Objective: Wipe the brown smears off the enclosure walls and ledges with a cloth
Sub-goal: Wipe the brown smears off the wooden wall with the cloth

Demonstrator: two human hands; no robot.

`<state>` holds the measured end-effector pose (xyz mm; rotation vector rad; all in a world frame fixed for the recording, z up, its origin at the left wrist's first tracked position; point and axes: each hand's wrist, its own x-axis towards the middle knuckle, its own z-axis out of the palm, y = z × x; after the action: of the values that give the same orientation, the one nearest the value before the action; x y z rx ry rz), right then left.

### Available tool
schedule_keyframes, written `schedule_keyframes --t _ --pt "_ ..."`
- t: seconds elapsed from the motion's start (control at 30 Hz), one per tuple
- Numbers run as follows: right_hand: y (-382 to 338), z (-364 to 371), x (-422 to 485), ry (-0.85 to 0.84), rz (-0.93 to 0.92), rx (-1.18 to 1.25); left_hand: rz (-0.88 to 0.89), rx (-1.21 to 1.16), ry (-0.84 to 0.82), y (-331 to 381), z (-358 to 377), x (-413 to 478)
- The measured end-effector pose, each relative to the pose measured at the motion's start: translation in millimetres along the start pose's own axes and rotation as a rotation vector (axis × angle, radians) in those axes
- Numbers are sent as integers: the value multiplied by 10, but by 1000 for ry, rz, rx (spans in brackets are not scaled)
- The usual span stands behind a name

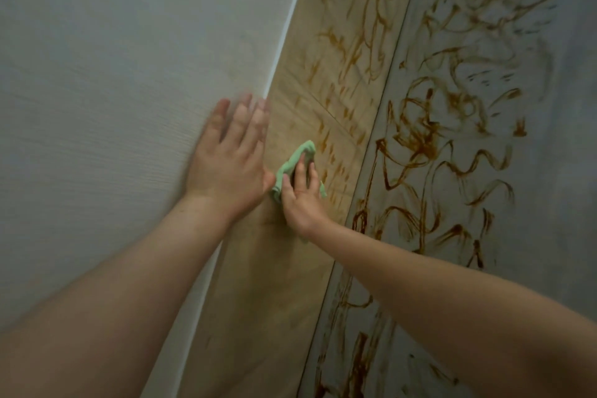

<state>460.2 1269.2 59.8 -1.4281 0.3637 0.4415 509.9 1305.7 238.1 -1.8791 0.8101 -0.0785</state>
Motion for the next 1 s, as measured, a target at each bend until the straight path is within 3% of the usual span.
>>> schedule_keyframes --t 0.2,0.53,0.73,0.93,1.0 --pt "189 -268 584 123 12 90 -71 48 -5 56 119 476" --pt "1084 -318 1626 350 417 364 -24 55 29 83 221 511" --pt "1640 -463 1993 380 574 497 -48 28 65 92 312 524" --pt "2601 121 2031 294 719 693 -43 -5 51 107 248 526" --pt "2334 125 1852 324 783 705 -41 12 58 103 241 523"
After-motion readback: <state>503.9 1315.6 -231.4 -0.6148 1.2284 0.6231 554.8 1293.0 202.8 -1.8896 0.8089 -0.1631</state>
